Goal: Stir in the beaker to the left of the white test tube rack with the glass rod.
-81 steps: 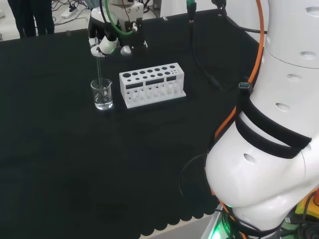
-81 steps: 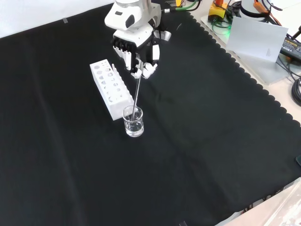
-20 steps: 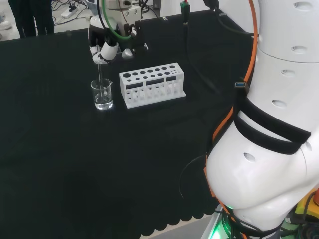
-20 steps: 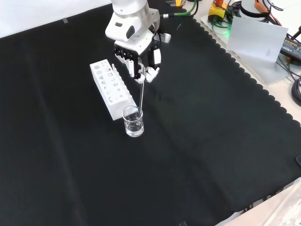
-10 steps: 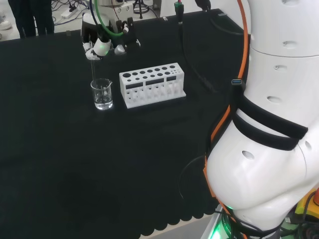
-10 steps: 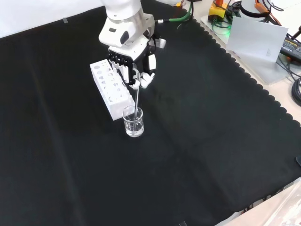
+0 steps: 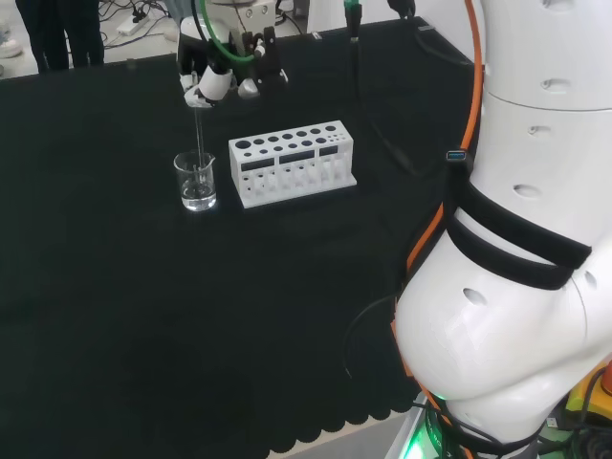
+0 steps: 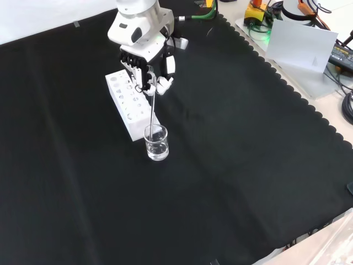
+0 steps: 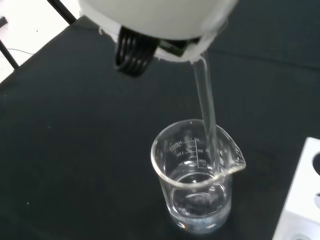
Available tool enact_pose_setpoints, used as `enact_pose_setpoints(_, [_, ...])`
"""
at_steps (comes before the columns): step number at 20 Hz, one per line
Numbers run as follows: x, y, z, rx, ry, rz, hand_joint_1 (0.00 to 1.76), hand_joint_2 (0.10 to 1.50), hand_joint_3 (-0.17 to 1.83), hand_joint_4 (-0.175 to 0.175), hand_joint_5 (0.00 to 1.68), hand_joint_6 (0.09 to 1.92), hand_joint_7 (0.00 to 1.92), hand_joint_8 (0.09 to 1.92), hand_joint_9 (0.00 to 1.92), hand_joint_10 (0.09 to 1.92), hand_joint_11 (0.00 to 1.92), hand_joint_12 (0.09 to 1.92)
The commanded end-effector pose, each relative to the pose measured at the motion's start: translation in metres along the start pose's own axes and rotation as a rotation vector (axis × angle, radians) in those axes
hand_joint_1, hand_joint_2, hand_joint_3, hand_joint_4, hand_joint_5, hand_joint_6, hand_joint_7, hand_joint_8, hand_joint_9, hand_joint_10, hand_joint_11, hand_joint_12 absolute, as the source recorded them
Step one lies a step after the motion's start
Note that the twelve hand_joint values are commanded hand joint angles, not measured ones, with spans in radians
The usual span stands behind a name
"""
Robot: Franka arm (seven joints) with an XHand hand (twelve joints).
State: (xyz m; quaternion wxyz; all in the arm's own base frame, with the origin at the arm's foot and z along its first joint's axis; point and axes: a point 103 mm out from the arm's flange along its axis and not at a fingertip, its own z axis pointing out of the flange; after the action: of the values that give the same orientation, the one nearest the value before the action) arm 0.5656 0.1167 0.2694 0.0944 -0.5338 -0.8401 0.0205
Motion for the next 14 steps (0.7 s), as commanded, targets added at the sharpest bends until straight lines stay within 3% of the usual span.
enact_pose_setpoints(1, [0.002,-0.023,0.003,0.003,0.009,0.014,1.22,0.54,0.87,-0.175,1.3,0.71,1.63,0.89,1.92,0.55,1.88,0.51])
enact_pose_setpoints(8, [0.034,-0.014,0.012,-0.021,0.029,-0.062,1.22,0.54,0.86,-0.175,1.3,0.71,1.63,0.89,1.92,0.55,1.88,0.51])
enact_pose_setpoints(14, [0.036,0.011,0.009,-0.017,0.031,-0.086,1.22,0.54,0.86,-0.175,1.3,0.71,1.63,0.89,1.92,0.55,1.88,0.51])
